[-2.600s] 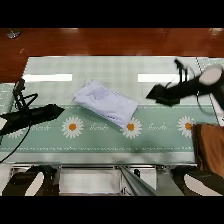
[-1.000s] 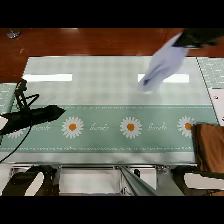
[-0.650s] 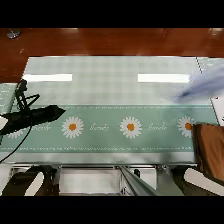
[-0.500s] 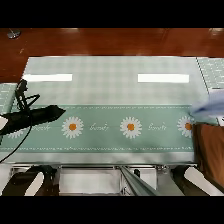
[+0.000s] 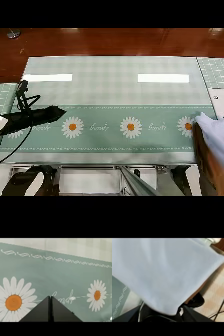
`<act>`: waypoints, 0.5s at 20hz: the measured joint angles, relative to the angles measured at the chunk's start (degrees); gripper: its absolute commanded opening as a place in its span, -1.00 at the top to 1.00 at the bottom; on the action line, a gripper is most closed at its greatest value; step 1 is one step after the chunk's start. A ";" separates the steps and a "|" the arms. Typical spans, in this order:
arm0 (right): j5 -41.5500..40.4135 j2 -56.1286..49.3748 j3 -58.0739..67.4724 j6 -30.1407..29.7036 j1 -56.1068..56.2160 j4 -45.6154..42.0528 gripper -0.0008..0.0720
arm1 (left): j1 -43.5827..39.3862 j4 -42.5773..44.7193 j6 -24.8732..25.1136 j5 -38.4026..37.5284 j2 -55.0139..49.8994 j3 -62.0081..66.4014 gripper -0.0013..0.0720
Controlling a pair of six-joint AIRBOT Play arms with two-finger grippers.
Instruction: Fold the shirts.
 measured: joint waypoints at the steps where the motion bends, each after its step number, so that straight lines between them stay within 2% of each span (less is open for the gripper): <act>1: -0.44 -0.39 -0.39 0.24 -0.35 -0.13 -0.75 | 0.02 0.00 0.24 0.13 0.00 0.00 0.92; 2: -0.76 -1.38 -0.02 0.24 -0.59 0.35 -0.73 | 0.02 0.00 0.46 0.39 -0.04 0.20 0.92; 3: -1.60 -2.56 1.11 0.24 -0.76 1.57 -0.55 | 0.02 0.00 0.63 1.29 -0.17 0.72 0.92; 4: -2.40 -4.11 3.13 0.20 -0.92 3.89 -0.04 | 0.07 0.00 0.68 1.79 -0.57 1.90 0.92; 5: -4.13 -5.81 5.62 0.17 -1.03 7.28 0.70 | 0.04 0.00 0.76 2.23 -1.25 3.67 0.92; 6: -6.05 -7.80 8.72 0.07 -1.03 12.85 0.92 | 0.07 0.00 0.85 2.58 -2.43 6.43 0.92; 8: -12.26 -11.98 15.28 -1.07 1.01 27.89 0.92 | 0.00 0.00 0.94 2.49 -6.05 14.43 0.92; 10: -19.47 -16.15 22.08 -3.13 8.17 41.16 0.92 | -0.85 0.02 1.03 1.16 -11.34 25.40 0.92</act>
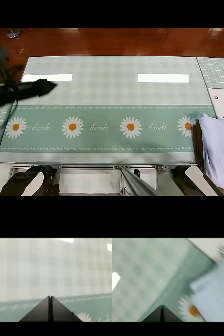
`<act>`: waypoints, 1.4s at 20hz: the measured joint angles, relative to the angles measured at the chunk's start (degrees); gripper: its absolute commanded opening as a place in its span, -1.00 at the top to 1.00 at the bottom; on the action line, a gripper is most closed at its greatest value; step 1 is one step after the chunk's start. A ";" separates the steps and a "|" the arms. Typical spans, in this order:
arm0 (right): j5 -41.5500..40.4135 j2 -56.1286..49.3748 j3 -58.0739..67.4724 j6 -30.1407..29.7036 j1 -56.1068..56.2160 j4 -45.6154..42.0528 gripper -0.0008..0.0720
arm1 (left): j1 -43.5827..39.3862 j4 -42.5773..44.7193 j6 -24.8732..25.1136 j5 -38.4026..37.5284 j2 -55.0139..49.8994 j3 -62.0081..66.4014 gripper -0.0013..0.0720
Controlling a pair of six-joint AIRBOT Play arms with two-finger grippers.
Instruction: Fold the shirts.
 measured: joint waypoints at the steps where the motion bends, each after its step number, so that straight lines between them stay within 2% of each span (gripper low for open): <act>1: -3.45 -2.14 2.93 -1.40 5.70 3.43 0.92 | -0.94 -0.09 0.02 -0.72 -2.84 5.64 0.92; 3: -8.41 -5.88 6.58 -3.58 18.49 4.66 0.92 | -3.87 -0.02 -0.04 -2.56 -8.66 16.44 0.92; 4: -9.88 -8.04 7.67 -4.39 25.90 1.88 0.92 | -5.81 0.70 -0.44 -3.50 -11.17 20.59 0.92; 7: -12.79 -14.47 6.82 -3.61 44.94 -11.67 0.92 | -11.52 8.15 -3.69 -5.84 -15.89 24.68 0.92; 10: -14.78 -20.41 0.85 2.16 55.65 -26.69 0.92 | -13.97 19.93 -10.73 -6.62 -18.75 20.94 0.92; 12: -15.47 -23.26 -3.19 5.81 58.47 -32.13 0.92 | -14.10 24.50 -13.57 -6.95 -20.50 18.47 0.92; 15: -15.82 -25.42 -6.58 9.01 60.43 -36.24 0.92 | -13.97 27.76 -14.93 -7.15 -22.12 16.72 0.92; 21: -15.69 -26.49 -8.33 10.93 61.48 -38.25 0.92 | -14.05 29.92 -15.58 -10.75 -23.08 15.85 0.91; 28: -15.63 -26.67 -8.59 11.32 61.66 -38.64 0.92 | -14.05 30.42 -15.76 -11.56 -23.26 15.72 0.92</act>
